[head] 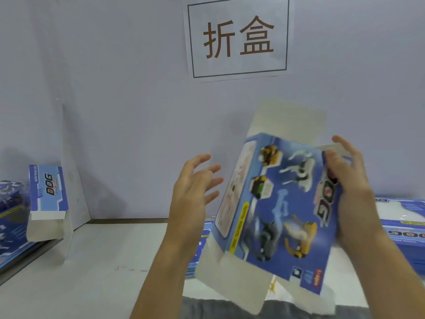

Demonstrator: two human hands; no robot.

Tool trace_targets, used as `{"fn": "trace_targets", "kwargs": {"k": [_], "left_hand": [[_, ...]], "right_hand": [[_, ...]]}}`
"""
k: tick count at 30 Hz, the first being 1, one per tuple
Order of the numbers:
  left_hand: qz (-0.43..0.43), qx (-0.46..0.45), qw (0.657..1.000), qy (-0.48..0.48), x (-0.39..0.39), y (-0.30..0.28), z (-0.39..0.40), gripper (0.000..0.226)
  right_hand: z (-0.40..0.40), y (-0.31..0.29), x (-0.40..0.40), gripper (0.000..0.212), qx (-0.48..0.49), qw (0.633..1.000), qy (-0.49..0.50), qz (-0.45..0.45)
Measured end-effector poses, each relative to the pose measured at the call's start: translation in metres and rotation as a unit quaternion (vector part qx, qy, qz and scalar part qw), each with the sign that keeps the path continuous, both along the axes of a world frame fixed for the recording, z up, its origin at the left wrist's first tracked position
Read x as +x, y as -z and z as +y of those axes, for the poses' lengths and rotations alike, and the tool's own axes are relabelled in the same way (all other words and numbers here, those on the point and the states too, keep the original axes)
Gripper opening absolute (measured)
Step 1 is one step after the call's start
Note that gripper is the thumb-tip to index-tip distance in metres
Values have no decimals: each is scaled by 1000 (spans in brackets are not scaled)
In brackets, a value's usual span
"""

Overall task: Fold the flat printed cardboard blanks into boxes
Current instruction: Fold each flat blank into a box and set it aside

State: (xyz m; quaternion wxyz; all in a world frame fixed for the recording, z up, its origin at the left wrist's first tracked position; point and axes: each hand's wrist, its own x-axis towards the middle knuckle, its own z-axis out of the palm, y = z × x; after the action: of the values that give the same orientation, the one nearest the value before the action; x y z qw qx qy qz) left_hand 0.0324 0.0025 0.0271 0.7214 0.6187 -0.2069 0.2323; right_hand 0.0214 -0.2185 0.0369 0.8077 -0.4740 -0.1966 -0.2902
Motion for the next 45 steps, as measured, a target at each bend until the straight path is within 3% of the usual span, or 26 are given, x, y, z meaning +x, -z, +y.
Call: {"fn": "trace_targets", "kwargs": {"k": [2, 6, 8, 10, 11, 13, 14, 15, 17, 19, 23, 26, 30, 38, 43, 45], "left_hand": [[25, 12, 999, 22, 1, 0, 5, 21], [109, 29, 988, 105, 3, 4, 22, 28], [164, 10, 975, 151, 3, 8, 30, 46], [205, -27, 968, 141, 6, 12, 34, 50], [216, -36, 969, 116, 10, 15, 34, 44], [225, -23, 973, 43, 17, 22, 34, 24], [230, -7, 973, 19, 20, 26, 34, 17], [234, 6, 972, 12, 22, 30, 35, 16], [241, 16, 970, 28, 22, 34, 36, 19], [245, 18, 969, 38, 22, 34, 33, 19], [241, 15, 968, 74, 19, 32, 15, 19], [234, 50, 967, 88, 17, 36, 2, 15], [221, 64, 970, 84, 19, 40, -2, 22], [189, 59, 977, 81, 21, 43, 2, 21], [172, 50, 980, 91, 21, 42, 2, 7], [170, 51, 981, 81, 22, 43, 1, 13]], "right_hand": [[-13, 2, -2, 9, 32, 999, -36, 22], [-15, 1, -4, 39, 10, 982, -104, 159], [-3, -3, 7, 23, -49, 960, -152, 229], [9, 6, 5, 15, -213, 933, -195, 215], [12, 12, 8, 28, -279, 912, -210, 215], [19, 20, 2, 71, -277, 886, -271, 255], [23, 21, 2, 85, -331, 862, -270, 272], [26, 23, 3, 78, -372, 847, -270, 267], [32, 15, 7, 68, -268, 856, -317, 308], [23, 26, 8, 64, -198, 861, -364, 294], [28, 31, 28, 34, -287, 899, -164, 288], [24, 33, 34, 11, -296, 900, -99, 306], [21, 35, 35, 6, -296, 912, -102, 266], [21, 41, 34, 21, -282, 924, -132, 222], [19, 40, 39, 20, -243, 934, -159, 206], [20, 41, 41, 32, -261, 933, -137, 206]]}}
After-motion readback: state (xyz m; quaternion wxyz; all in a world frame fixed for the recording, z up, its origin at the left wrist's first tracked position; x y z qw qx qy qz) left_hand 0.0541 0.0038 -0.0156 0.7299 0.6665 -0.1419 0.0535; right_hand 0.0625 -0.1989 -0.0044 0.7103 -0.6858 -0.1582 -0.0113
